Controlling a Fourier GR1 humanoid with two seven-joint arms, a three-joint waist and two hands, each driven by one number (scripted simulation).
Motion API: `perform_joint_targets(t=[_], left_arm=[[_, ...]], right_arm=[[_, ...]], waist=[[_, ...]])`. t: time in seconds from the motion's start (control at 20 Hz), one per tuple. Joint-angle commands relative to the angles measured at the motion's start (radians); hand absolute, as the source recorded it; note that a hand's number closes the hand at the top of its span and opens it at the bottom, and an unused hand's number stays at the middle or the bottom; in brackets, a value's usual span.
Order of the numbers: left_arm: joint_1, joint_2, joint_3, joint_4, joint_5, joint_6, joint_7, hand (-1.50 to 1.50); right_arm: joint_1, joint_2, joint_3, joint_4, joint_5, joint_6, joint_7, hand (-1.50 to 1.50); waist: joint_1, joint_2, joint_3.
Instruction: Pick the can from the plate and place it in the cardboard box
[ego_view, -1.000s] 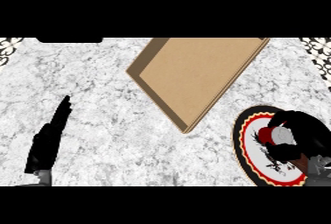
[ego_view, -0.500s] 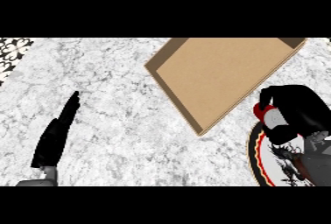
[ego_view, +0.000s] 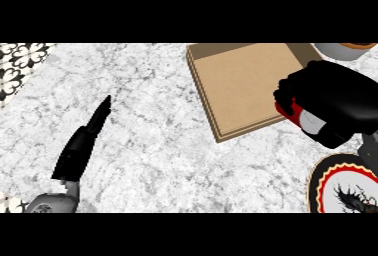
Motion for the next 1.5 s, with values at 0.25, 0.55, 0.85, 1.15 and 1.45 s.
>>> perform_joint_targets(t=[0.25, 0.55, 0.85, 1.15, 1.45], left_arm=[[-0.041, -0.016, -0.006, 0.018, -0.003, 0.004, 0.016, 0.00], [-0.070, -0.019, -0.006, 0.042, -0.024, 0.019, 0.040, 0.00], [-0.054, -0.031, -0.008, 0.044, -0.026, 0.030, 0.052, 0.00], [-0.082, -0.022, 0.030, 0.075, -0.026, 0.050, 0.060, 0.00], [-0.040, -0.025, 0.030, 0.071, -0.031, 0.061, 0.040, 0.00]], right_arm=[[-0.219, -0.021, -0.054, 0.144, -0.284, 0.115, -0.500, 1.50], [-0.361, -0.026, -0.051, 0.280, -0.458, 0.208, -0.666, 1.50], [-0.487, -0.038, 0.016, 0.408, -0.576, 0.256, -0.717, 1.50], [-0.614, 0.017, 0.151, 0.501, -0.605, 0.257, -0.717, 1.50], [-0.715, 0.105, 0.299, 0.596, -0.569, 0.214, -0.718, 1.50]], waist=[[-0.025, 0.004, 0.005], [-0.047, -0.002, 0.001], [-0.071, -0.016, 0.000], [-0.116, -0.024, 0.000], [-0.137, -0.032, 0.001]])
